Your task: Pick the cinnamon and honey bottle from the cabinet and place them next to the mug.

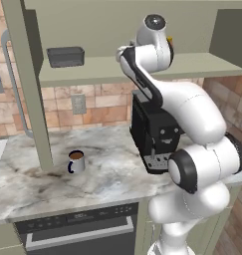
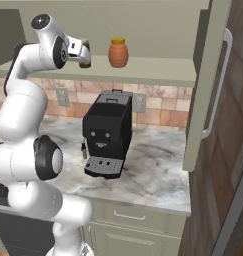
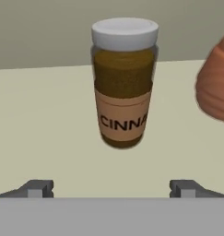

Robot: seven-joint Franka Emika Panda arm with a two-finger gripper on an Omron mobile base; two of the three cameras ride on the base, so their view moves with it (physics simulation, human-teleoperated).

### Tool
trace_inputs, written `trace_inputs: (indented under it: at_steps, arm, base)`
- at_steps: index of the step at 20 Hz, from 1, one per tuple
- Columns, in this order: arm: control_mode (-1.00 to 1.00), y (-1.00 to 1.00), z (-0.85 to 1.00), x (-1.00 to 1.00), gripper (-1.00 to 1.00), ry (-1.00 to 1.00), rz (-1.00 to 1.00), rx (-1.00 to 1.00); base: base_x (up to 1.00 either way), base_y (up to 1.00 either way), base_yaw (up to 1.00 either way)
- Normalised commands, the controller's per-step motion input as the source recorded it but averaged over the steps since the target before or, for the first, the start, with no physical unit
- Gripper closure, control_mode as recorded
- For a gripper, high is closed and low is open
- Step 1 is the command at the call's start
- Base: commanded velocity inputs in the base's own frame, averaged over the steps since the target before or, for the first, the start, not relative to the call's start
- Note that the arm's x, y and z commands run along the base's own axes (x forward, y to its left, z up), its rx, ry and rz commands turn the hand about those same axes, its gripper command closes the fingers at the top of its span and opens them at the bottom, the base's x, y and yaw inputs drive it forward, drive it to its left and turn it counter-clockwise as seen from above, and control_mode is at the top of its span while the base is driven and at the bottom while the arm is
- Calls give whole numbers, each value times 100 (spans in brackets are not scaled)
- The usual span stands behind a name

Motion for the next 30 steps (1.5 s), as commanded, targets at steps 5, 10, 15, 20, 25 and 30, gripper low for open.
trace_inputs:
  at_steps: [5, 10, 15, 20, 25, 30]
  arm:
    - [-100, -3, -5, 29, -100, -1, -3, 0]
    - [-100, -1, 0, 19, -100, 0, -2, 0]
    - [-100, 0, 0, 21, -100, 0, 0, 0]
    - [-100, -15, 0, 26, -100, 0, 0, 0]
    - [-100, -11, 0, 14, -100, 0, 0, 0]
    - [-100, 0, 0, 1, -100, 0, 0, 0]
  base:
    - [0, 0, 0]
    - [0, 0, 0]
    - [0, 0, 0]
    - [0, 0, 0]
    - [0, 0, 0]
    - [0, 0, 0]
